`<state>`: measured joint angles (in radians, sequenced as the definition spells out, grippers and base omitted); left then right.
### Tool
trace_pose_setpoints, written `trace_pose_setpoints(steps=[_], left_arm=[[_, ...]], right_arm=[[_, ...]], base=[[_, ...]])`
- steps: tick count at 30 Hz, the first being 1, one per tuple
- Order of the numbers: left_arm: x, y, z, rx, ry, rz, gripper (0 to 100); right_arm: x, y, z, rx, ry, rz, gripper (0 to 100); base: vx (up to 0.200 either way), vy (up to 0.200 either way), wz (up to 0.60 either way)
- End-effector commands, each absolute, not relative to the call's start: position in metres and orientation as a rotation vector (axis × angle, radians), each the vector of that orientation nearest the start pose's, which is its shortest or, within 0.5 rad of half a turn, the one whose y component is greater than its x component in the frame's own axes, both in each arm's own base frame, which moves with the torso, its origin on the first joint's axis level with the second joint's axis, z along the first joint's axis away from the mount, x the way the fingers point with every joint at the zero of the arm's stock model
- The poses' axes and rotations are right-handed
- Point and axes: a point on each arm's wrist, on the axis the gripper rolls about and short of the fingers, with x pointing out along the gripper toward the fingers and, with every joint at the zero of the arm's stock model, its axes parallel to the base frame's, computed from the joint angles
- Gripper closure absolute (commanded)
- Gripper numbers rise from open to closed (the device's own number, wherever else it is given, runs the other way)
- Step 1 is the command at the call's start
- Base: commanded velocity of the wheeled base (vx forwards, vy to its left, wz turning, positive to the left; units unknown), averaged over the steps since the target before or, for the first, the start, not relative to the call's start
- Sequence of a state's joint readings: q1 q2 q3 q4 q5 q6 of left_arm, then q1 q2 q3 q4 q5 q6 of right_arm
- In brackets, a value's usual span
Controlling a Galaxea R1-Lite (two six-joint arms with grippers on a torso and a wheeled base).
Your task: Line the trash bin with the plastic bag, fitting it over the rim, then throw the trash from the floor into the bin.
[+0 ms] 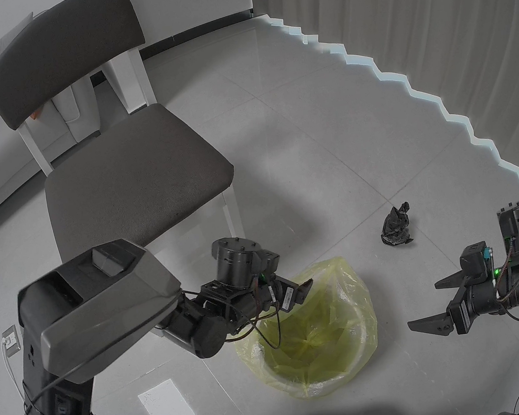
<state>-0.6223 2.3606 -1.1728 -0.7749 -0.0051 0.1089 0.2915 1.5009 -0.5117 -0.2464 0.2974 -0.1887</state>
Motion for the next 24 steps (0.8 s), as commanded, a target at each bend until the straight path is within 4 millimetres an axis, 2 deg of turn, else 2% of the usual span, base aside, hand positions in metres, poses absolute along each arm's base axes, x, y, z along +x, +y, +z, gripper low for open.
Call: trace_pose_setpoints(steps=[1,4,8,11,15,20,24], left_arm=[[0.338,-0.208,0.040,0.221,0.393,-0.571,0],[0.325,-0.187,0.029,0.215,0.389,-0.542,0],[0.319,-0.165,0.017,0.208,0.403,-0.500,0],[0.317,-0.157,0.013,0.209,0.426,-0.480,0],[0.314,-0.151,0.012,0.205,0.424,-0.469,0],[0.306,-0.148,0.008,0.208,0.427,-0.472,0],[0.307,-0.148,0.000,0.211,0.445,-0.471,0]], right_arm=[[0.252,0.083,0.098,-0.169,0.806,0.630,0],[0.282,0.089,0.087,-0.163,0.822,0.620,0],[0.321,0.098,0.065,-0.159,0.849,0.610,0],[0.349,0.101,0.050,-0.153,0.855,0.596,0],[0.386,0.094,0.029,-0.134,0.854,0.555,0],[0.409,0.087,0.016,-0.118,0.911,0.530,0],[0.416,0.081,0.009,-0.111,0.922,0.516,0]], base=[[0.000,0.000,0.00],[0.000,0.000,0.00],[0.000,0.000,0.00],[0.000,0.000,0.00],[0.000,0.000,0.00],[0.000,0.000,0.00],[0.000,0.000,0.00]])
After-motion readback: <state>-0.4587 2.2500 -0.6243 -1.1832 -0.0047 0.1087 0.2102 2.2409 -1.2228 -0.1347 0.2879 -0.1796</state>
